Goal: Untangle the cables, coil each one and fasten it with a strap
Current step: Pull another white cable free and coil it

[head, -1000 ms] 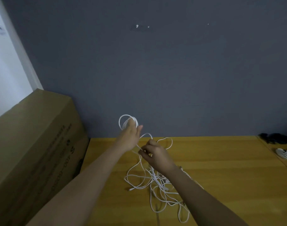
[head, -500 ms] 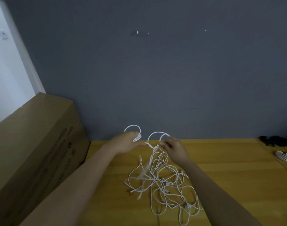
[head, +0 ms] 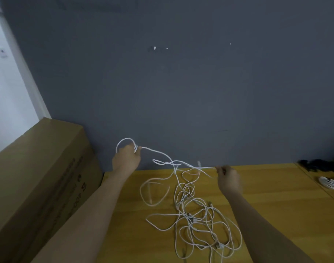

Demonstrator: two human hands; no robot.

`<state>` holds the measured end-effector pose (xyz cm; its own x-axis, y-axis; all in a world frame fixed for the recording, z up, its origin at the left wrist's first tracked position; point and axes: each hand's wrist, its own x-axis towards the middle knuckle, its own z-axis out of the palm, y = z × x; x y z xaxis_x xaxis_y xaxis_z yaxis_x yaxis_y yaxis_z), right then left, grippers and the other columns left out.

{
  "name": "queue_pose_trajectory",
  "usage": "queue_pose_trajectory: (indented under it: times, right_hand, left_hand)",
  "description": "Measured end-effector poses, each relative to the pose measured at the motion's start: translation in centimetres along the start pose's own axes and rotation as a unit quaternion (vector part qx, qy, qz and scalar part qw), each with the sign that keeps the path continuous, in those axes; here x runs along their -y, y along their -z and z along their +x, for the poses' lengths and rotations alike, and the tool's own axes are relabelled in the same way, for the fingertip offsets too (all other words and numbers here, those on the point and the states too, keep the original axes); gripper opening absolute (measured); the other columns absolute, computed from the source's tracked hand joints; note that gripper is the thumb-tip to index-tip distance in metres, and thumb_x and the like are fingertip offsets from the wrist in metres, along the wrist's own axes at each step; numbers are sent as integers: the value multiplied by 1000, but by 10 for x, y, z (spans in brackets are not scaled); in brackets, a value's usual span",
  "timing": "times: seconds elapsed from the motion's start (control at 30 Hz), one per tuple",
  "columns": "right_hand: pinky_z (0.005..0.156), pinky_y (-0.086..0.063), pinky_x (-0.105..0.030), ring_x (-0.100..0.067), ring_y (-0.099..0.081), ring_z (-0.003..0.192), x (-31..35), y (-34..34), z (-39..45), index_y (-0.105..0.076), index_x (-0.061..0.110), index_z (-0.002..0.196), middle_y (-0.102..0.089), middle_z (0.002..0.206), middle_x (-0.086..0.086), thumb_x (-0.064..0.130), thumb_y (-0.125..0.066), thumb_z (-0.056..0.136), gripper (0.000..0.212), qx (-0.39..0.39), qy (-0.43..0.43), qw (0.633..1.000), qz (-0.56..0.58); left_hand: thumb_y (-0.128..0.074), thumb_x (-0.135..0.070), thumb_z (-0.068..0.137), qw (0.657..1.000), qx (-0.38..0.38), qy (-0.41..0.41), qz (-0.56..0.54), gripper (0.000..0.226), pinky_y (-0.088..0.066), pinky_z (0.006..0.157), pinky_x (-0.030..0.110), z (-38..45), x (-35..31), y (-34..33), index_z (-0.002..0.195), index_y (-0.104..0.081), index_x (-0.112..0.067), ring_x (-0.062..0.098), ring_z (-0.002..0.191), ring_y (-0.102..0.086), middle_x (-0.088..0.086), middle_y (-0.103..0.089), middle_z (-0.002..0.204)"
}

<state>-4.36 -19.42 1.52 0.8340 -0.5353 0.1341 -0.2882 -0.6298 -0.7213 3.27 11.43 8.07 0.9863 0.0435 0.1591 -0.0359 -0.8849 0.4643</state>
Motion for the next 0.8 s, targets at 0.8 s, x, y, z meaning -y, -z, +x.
queue_pose_trajectory:
  times: [0.8]
  right_hand:
    - [80, -50, -17, -4, -56, 87, 78, -46, -40, -66, 11, 97, -45, 106, 2, 15, -73, 84, 15, 57, 179, 967, 170]
  left_hand:
    - [-48, -36, 98, 964, -15, -158, -214, 27, -40, 59, 28, -14, -54, 30, 85, -64, -17, 12, 69, -56, -2, -61, 76]
